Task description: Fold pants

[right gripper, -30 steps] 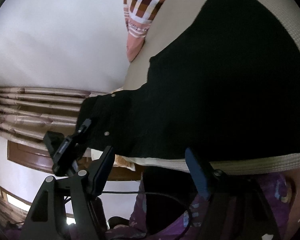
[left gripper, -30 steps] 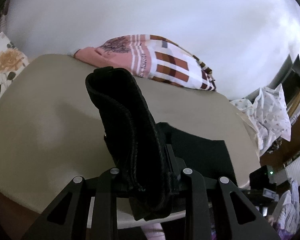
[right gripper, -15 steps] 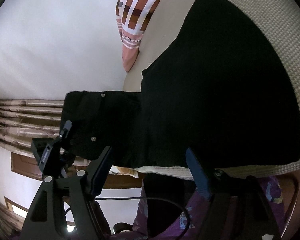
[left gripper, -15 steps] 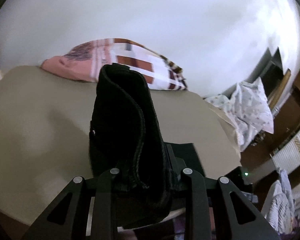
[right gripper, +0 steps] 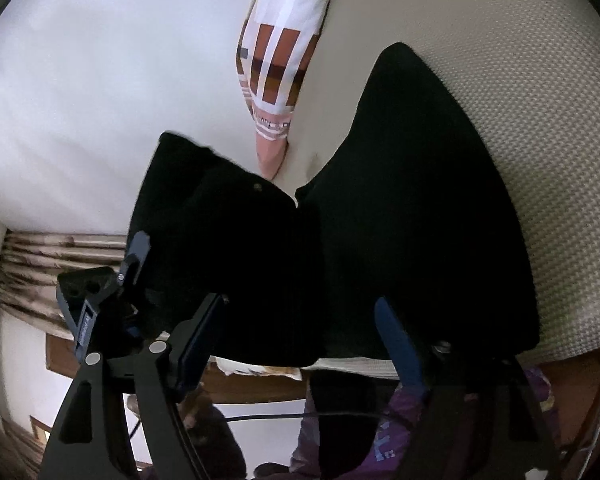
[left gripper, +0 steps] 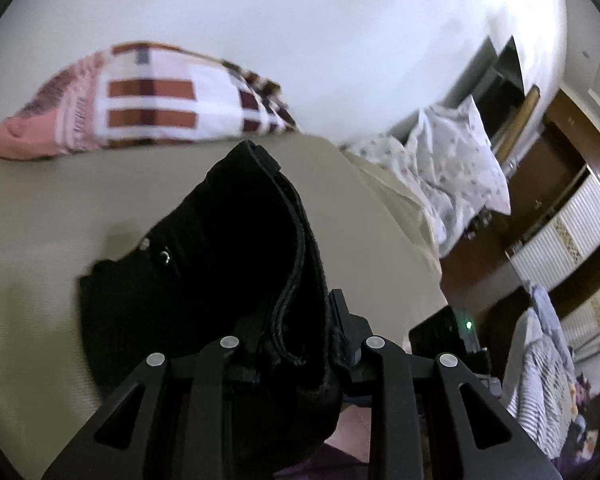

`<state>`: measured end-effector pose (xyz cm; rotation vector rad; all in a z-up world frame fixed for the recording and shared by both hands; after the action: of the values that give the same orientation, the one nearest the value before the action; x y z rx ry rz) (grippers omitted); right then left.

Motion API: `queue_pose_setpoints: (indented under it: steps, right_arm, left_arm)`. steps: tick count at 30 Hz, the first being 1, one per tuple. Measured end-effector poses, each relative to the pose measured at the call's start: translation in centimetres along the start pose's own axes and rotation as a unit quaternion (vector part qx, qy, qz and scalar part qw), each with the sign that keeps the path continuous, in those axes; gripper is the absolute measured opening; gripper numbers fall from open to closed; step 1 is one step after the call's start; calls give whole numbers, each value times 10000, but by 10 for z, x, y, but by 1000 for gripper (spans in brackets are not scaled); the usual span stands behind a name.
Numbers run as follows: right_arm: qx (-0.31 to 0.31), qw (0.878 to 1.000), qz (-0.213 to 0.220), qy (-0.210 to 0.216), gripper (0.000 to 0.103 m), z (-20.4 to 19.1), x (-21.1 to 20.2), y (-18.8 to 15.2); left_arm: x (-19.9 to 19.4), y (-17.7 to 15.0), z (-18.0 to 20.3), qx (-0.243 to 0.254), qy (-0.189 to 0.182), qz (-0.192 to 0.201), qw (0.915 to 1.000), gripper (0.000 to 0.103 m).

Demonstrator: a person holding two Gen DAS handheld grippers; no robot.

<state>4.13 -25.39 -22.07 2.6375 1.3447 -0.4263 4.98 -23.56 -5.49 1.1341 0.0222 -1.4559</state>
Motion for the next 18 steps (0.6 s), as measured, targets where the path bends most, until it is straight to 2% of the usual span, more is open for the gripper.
queue_pose_setpoints:
  steps: [3, 7, 10, 13, 18]
  right_arm:
    - [-3, 10000, 33, 66, 76, -3, -7, 5]
    - [-216, 9979, 617, -39, 76, -8, -46, 26]
    - [87, 9940, 1080, 179, 80, 1, -78, 41]
    - [439, 9892, 1340, 397, 82, 14, -96, 51]
    - [944, 9830, 1450, 614, 82, 32, -100, 58]
  left_arm:
    - [25, -5, 8, 4, -115, -219, 9997, 27]
    - [51, -10, 18, 100, -202, -447, 9987, 27]
    - [71, -15, 22, 170, -234, -646, 9975, 27]
    - [91, -24, 23, 193, -237, -896, 9955, 27]
    - [117, -43, 25, 279, -183, -1261, 9915, 27]
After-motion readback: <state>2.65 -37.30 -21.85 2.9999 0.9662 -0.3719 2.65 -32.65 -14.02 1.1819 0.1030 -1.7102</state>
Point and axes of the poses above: each gripper's, at about its wrist camera, not at the fingertips, and x roughly the way its jaws point, z to its right, y to its top, the point moved 6 cm from there along x, roughly the way its jaws point, and after that the axes turned 8 degrees about -y, right-handed, at the moved point
